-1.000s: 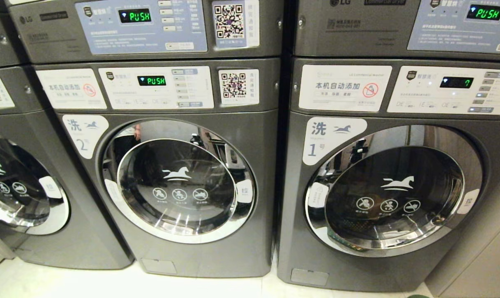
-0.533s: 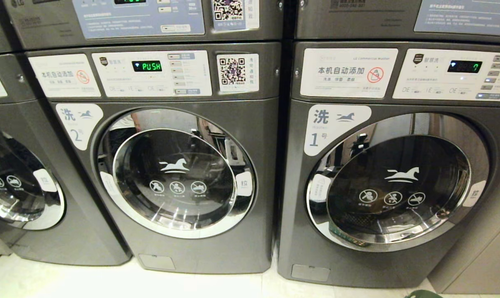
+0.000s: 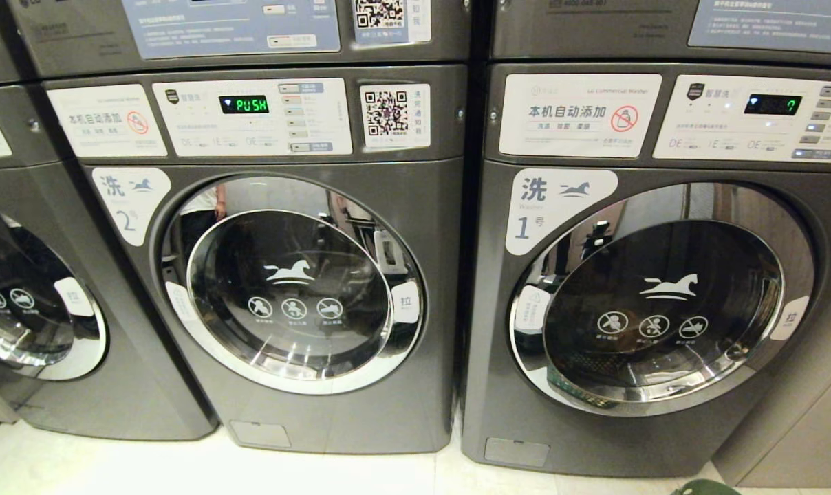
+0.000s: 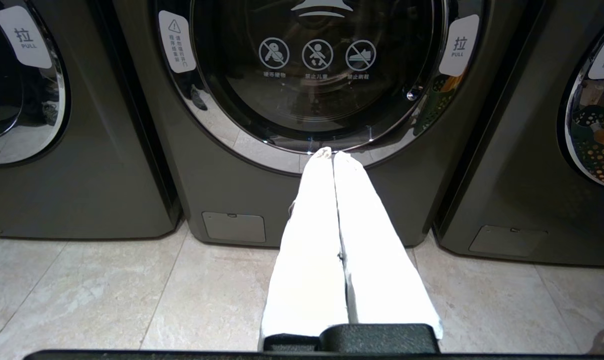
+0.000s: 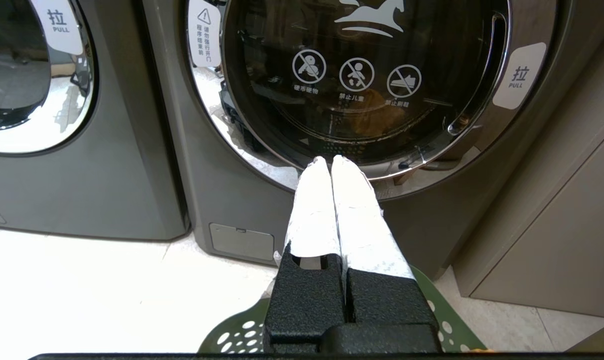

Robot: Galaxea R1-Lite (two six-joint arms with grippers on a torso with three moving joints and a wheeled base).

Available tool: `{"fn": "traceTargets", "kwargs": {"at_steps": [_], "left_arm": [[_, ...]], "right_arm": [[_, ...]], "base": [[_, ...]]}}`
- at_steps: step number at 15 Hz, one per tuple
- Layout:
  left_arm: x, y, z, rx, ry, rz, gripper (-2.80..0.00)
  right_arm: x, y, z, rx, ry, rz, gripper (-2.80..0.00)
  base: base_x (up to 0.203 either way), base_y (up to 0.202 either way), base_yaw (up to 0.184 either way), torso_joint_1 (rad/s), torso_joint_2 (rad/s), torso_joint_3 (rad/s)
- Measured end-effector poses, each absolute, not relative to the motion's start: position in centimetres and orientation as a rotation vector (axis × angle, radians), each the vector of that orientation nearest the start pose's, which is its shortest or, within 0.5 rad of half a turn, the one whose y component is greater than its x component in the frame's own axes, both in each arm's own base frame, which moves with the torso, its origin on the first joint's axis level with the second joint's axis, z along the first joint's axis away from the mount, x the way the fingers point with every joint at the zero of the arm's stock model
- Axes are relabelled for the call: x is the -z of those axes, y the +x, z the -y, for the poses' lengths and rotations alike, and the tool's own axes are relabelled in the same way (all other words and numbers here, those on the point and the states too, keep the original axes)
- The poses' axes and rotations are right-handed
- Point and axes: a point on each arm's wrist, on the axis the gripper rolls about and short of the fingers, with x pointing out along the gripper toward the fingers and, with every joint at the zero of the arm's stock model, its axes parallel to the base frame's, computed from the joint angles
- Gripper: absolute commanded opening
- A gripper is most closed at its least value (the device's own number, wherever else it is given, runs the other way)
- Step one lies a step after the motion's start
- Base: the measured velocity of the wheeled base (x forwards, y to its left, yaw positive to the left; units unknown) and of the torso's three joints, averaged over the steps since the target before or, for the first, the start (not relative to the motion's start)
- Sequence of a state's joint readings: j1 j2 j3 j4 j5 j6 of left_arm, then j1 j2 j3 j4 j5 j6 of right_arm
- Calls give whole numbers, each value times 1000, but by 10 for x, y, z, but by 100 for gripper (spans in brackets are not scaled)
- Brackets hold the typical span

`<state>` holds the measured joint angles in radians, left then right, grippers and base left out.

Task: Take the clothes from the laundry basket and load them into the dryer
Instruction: Take the clothes out of the basket

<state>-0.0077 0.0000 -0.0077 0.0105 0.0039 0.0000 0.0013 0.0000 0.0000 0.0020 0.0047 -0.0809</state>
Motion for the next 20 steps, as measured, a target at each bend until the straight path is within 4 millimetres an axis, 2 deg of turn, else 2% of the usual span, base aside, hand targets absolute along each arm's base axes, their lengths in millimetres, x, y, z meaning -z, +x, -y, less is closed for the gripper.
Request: {"fn": "traceTargets", "kwargs": {"at_steps": [7,20], "left_arm": [[-77,-23,0,4,-1,6,-280],[-77,-23,0,4,0,7,-280]], "right_arm": [[-75,-23,0,-5,-72,-2,-280],[-75,-23,-1,-26,-118,-1,-280]], "base": [[0,0,0,0,0,-14],[0,0,0,2,5,-188]]}}
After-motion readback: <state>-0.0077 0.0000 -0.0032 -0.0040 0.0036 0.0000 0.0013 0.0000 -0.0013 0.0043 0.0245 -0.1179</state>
